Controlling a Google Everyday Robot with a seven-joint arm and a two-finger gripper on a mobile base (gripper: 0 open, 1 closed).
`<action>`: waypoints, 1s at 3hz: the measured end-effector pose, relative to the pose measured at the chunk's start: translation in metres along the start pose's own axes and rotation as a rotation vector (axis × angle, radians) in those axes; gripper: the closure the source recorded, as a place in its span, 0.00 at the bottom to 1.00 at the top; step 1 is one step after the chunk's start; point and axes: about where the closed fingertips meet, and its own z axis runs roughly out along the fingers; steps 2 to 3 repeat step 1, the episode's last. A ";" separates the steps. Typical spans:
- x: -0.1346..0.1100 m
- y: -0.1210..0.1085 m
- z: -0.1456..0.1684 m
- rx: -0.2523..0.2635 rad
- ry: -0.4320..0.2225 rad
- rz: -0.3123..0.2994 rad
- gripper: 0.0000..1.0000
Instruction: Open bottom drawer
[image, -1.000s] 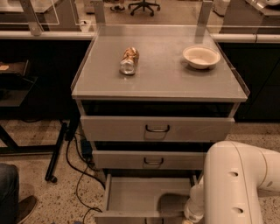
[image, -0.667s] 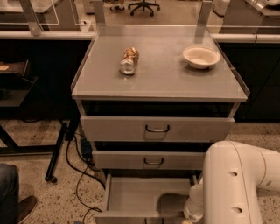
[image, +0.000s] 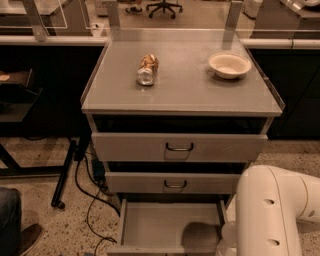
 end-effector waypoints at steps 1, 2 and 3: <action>-0.001 -0.001 0.000 0.000 0.000 0.000 0.00; -0.001 -0.001 0.000 0.000 0.000 0.000 0.00; -0.001 -0.001 0.000 0.000 0.000 0.000 0.00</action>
Offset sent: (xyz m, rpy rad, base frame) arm 0.0000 0.0000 0.0000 0.0000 0.0000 0.0000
